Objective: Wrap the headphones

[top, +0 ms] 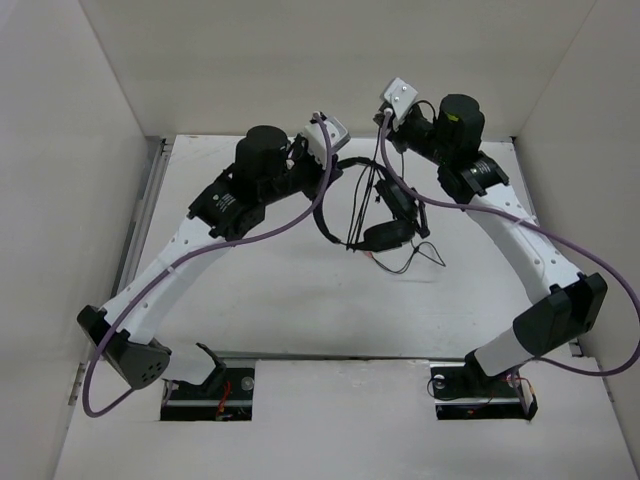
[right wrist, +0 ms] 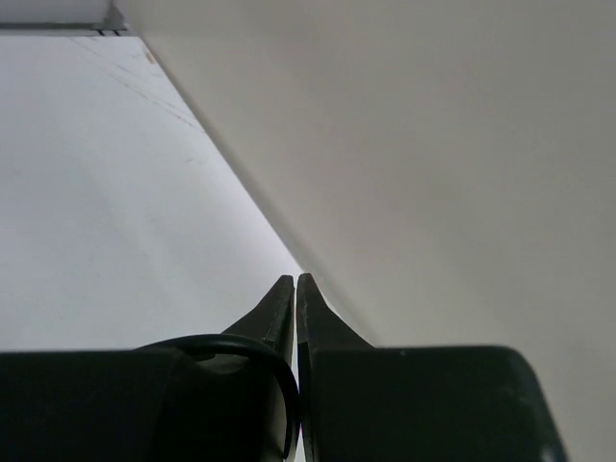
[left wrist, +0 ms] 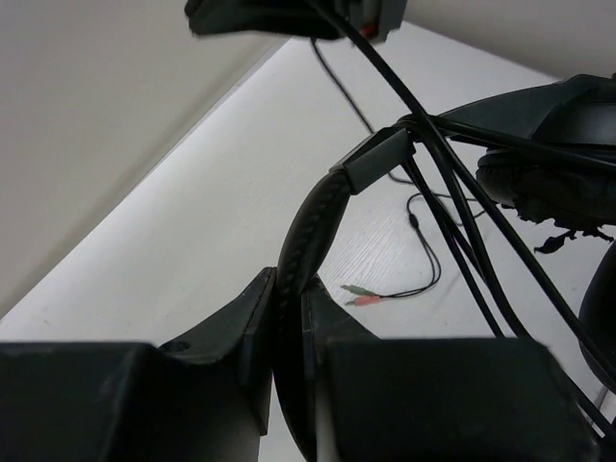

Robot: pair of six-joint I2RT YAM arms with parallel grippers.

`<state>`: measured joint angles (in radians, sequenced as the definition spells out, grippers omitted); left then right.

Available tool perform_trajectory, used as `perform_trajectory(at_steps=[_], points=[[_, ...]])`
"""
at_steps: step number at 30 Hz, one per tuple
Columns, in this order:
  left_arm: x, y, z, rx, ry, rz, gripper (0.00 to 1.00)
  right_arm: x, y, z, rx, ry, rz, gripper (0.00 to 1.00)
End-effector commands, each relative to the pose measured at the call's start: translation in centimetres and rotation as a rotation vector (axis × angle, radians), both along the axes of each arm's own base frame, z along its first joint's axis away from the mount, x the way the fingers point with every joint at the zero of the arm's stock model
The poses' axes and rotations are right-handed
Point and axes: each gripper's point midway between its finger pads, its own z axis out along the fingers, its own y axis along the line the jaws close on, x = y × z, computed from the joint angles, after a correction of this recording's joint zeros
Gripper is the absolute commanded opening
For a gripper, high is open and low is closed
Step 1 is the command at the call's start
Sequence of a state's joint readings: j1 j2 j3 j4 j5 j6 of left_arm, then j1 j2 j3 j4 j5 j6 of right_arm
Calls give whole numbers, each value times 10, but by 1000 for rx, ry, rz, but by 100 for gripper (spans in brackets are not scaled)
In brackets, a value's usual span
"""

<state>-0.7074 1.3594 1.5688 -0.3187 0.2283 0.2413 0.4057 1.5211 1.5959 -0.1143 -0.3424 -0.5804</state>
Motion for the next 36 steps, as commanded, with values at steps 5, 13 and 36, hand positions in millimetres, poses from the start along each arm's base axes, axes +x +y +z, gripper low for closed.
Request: perform_trajectory(at_steps=[5, 13, 36], points=[[-27, -12, 64, -152, -38, -111, 0, -6, 19, -11, 94, 112, 86, 10], [-16, 12, 108, -261, -68, -41, 0, -39, 36, -39, 285, 403, 291, 15], [57, 127, 221, -636, -252, 485, 0, -165, 109, -52, 667, 928, 820, 42]])
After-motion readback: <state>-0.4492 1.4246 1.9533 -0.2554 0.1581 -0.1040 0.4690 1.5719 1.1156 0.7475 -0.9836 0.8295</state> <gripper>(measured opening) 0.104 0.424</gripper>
